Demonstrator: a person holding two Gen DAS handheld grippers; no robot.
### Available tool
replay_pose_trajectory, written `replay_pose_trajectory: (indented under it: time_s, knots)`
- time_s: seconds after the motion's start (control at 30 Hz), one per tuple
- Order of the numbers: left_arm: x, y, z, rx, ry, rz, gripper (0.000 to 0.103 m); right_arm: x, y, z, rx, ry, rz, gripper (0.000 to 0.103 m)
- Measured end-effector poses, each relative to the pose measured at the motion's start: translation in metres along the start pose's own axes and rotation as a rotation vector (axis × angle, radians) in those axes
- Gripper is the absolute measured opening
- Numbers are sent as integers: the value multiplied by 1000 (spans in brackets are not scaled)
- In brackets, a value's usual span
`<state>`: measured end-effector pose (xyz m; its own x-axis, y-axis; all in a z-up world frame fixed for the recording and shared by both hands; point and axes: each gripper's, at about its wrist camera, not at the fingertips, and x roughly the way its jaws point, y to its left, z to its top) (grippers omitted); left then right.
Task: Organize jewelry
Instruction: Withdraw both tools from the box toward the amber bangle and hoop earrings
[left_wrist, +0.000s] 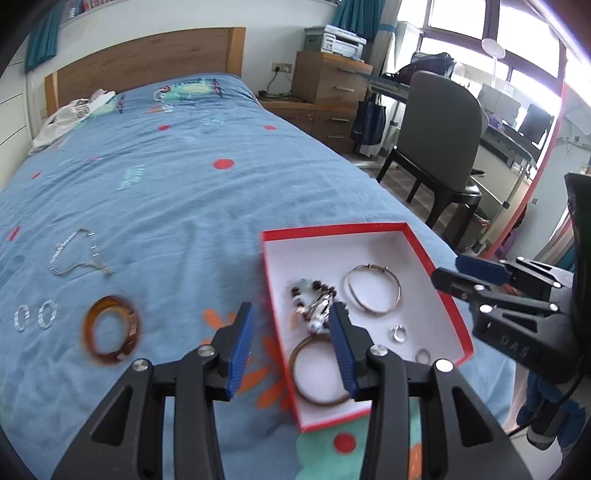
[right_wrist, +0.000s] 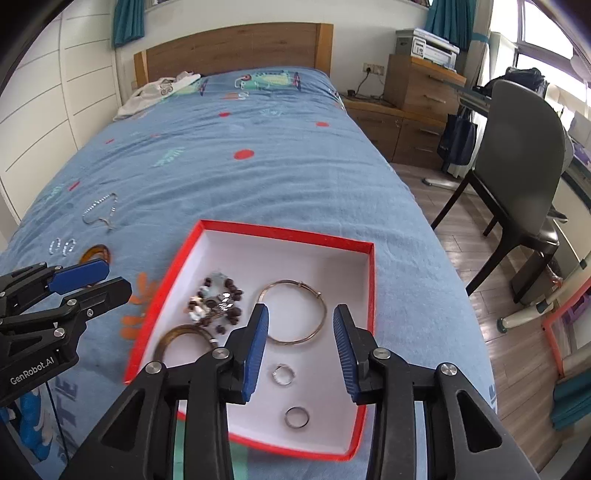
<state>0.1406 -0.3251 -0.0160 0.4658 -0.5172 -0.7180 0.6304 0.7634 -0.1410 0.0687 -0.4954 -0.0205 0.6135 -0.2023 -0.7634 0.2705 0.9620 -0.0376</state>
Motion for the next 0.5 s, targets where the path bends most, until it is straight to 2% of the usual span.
replay_pose_trajectory:
  time_s: [0.23,0.5]
  knots:
    - [-59,41,-19,-44,-36,47,39,-41,31,-2,-20,-47,28,40]
    - [-114,106,-52,-113,-42,151,39,-77,78,0,-72,-98,81,40]
